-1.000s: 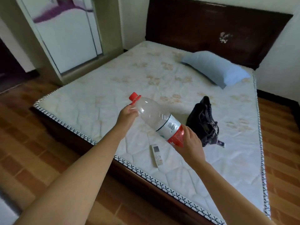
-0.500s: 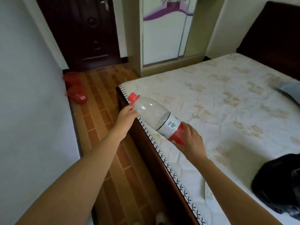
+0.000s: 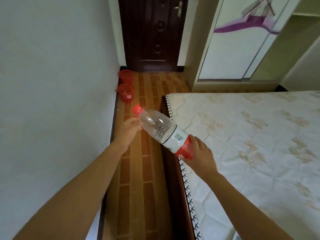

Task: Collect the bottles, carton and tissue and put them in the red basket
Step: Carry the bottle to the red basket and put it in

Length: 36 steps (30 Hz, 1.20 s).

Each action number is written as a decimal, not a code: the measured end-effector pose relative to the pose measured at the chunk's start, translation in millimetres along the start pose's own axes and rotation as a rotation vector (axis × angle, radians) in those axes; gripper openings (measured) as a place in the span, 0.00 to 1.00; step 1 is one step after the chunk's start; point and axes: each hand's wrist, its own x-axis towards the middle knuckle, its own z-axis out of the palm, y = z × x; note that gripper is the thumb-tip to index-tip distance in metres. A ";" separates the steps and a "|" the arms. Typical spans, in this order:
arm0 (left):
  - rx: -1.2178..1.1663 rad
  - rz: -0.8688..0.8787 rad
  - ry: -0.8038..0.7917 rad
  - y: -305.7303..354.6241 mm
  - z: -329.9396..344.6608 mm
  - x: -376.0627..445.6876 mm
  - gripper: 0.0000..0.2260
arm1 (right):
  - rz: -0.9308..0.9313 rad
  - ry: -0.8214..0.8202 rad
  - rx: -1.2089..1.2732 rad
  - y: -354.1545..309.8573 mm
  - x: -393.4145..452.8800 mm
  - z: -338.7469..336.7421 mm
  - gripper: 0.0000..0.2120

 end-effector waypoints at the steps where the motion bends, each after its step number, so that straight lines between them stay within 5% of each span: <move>1: -0.018 0.004 0.009 1.0 1.4 2.0 0.06 | -0.015 -0.006 0.005 2.3 6.5 1.1 0.42; 14: -0.081 -0.081 0.112 0.0 2.7 79.3 0.13 | -0.087 -0.105 0.027 12.1 101.3 33.8 0.41; 36: -0.070 -0.078 0.041 61.0 -52.8 434.7 0.14 | 0.024 -0.139 0.039 -33.8 441.6 119.8 0.44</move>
